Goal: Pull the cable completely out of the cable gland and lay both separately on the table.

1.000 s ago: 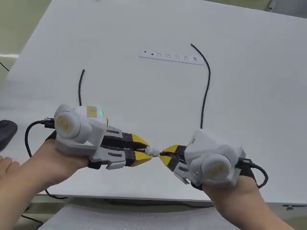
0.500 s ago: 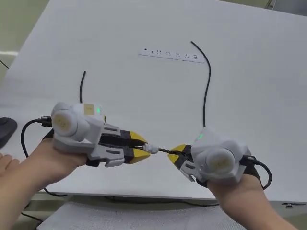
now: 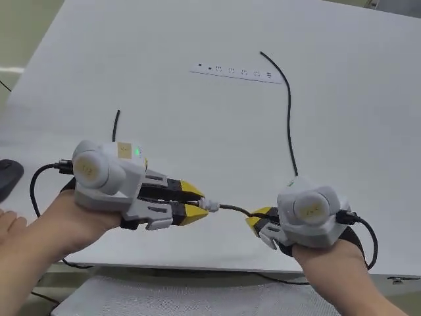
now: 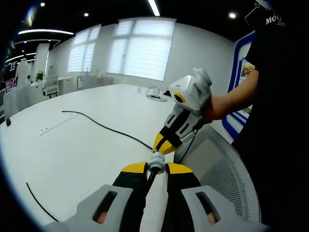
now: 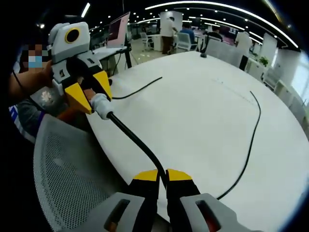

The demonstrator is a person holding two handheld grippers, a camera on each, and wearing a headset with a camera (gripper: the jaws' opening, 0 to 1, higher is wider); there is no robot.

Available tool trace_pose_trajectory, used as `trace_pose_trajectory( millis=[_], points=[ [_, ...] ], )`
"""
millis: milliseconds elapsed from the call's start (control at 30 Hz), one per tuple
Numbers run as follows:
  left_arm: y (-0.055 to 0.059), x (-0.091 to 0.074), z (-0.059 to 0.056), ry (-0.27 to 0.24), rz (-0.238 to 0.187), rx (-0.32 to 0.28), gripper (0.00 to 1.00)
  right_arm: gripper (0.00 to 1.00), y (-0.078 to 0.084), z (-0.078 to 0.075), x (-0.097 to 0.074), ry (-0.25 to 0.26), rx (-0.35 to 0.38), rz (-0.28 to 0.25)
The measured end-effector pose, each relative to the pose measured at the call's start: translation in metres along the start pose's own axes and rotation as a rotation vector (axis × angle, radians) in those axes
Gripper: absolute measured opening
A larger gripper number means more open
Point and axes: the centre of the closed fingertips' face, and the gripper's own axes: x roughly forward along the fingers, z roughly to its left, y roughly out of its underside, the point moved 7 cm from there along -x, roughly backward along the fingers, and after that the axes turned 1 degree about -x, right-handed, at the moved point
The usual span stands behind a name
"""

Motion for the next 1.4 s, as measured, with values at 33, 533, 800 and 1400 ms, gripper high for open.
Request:
trace_pose_trajectory(
  millis=[33,533,800,1400],
  points=[
    [0.000,0.000,0.000,0.001,0.002,0.001,0.15,0.00,0.000,0.000,0.000,0.001,-0.002,0.001],
    [0.001,-0.006,0.010,-0.026,0.004,-0.011,0.15,0.02,-0.002,0.004,-0.009,0.016,0.046,-0.044],
    [-0.009,-0.004,0.009,-0.028,-0.008,0.013,0.15,0.15,-0.030,0.014,-0.033,0.094,-0.109,-0.103],
    [-0.015,-0.005,0.004,-0.056,-0.032,0.012,0.15,0.02,-0.067,0.043,-0.023,0.111,-0.370,-0.108]
  ],
)
